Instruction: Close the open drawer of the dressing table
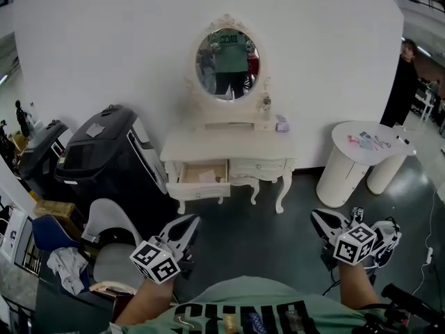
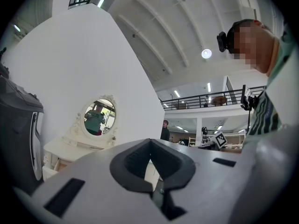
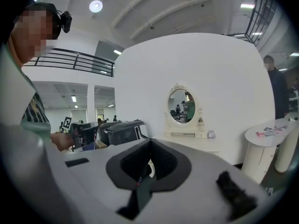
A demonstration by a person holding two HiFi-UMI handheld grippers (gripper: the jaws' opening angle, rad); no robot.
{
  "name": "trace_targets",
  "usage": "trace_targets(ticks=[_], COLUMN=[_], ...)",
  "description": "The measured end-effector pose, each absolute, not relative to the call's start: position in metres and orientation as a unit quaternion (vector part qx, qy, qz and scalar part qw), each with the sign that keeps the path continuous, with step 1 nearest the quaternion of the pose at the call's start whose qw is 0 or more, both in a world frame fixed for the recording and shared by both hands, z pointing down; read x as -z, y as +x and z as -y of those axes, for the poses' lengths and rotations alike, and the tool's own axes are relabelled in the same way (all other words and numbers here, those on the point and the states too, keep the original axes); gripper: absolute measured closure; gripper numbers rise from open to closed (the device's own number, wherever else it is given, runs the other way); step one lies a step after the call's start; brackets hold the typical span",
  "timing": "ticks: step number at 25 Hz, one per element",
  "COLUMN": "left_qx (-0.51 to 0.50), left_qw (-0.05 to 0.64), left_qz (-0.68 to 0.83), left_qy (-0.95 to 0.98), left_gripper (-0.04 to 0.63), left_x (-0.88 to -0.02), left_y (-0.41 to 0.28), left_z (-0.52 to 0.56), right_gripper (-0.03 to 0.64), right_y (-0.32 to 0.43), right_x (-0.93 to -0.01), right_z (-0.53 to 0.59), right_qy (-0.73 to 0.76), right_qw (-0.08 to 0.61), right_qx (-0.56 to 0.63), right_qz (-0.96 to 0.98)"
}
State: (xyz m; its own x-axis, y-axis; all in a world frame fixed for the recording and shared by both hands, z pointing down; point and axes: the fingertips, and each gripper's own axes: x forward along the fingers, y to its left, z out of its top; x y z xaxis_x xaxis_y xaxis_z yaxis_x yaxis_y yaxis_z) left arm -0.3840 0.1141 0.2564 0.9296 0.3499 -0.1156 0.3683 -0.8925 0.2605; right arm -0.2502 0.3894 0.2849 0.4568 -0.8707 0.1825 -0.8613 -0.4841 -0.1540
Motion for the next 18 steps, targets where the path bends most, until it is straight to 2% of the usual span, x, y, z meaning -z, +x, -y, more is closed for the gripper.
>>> trace_targets(ticks=[18], left_qx=[0.022], left_qw=[0.154], left_qz=[-0.203], left_qy=[0.967], left_gripper=[0.586], left_x=[-0.268], left_y=[-0.345], left_z=[-0.232], right_gripper=[0.606], right_y=[-0.239], right_x=[-0.279], right_z=[-0.497], right_qy=[-0.843], right_qw=[-0.015], right_qx=[0.116], right_qz=[-0.525])
